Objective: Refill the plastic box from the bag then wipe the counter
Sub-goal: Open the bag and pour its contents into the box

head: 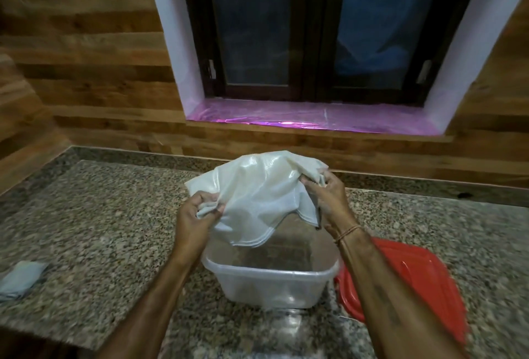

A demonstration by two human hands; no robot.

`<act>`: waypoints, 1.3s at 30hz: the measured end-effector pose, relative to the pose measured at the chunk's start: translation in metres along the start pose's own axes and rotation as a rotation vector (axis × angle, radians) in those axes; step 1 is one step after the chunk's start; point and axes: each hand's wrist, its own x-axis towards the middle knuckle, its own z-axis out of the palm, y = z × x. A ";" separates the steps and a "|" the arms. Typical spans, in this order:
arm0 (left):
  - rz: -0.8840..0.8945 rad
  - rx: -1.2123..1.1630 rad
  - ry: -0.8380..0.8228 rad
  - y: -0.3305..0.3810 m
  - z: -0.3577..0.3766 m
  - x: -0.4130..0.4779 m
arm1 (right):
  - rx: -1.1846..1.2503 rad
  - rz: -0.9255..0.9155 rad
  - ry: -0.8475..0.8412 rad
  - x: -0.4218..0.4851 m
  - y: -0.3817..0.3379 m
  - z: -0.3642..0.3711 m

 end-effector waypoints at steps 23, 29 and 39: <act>-0.706 -0.313 -0.028 0.015 -0.013 0.038 | -0.123 -0.105 -0.098 -0.011 -0.003 -0.002; -0.442 -0.307 0.222 0.016 0.005 0.028 | -0.176 -0.016 -0.151 -0.005 0.002 -0.014; -0.052 -0.158 0.376 0.028 0.034 0.003 | -0.251 0.195 -0.170 -0.021 0.000 -0.007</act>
